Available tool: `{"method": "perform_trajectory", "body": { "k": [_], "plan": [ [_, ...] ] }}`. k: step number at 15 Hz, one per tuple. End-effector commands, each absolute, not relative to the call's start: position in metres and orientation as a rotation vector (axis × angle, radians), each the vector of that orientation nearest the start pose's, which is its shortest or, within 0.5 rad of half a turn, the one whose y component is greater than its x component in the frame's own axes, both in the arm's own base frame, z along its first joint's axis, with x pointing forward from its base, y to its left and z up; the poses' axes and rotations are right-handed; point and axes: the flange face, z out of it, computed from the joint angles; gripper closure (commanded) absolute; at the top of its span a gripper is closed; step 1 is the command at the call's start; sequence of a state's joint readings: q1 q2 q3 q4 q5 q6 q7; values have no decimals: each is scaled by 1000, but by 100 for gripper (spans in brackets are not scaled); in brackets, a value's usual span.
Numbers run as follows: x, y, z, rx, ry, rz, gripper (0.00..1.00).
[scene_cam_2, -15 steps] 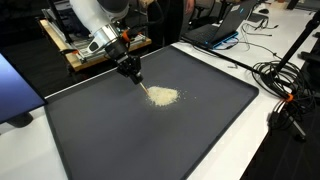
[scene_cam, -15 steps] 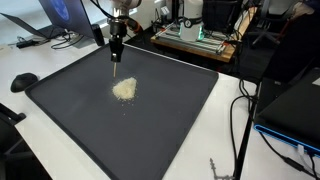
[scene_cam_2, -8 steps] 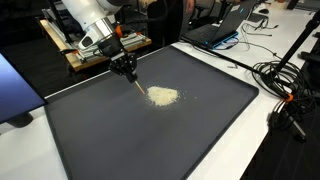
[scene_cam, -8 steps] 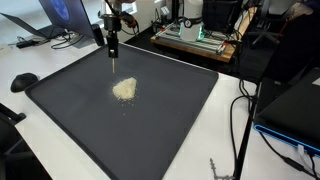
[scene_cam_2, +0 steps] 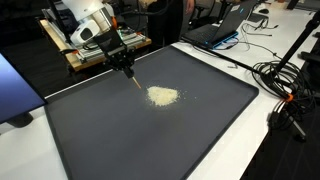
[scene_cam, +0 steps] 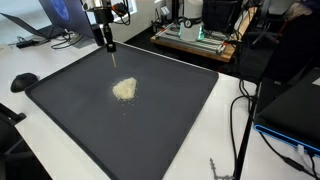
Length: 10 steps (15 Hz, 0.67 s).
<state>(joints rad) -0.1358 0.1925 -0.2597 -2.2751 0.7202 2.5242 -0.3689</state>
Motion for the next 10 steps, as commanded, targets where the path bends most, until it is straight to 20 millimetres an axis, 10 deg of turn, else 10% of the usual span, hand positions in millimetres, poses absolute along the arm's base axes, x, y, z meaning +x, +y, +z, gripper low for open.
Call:
{"method": "perform_trajectory", "body": {
  "k": [1,10],
  "plan": [
    [512,-205,303,-2747,706,-216,97],
    [552,-139,315,-3010,393,-112,97]
  ]
}}
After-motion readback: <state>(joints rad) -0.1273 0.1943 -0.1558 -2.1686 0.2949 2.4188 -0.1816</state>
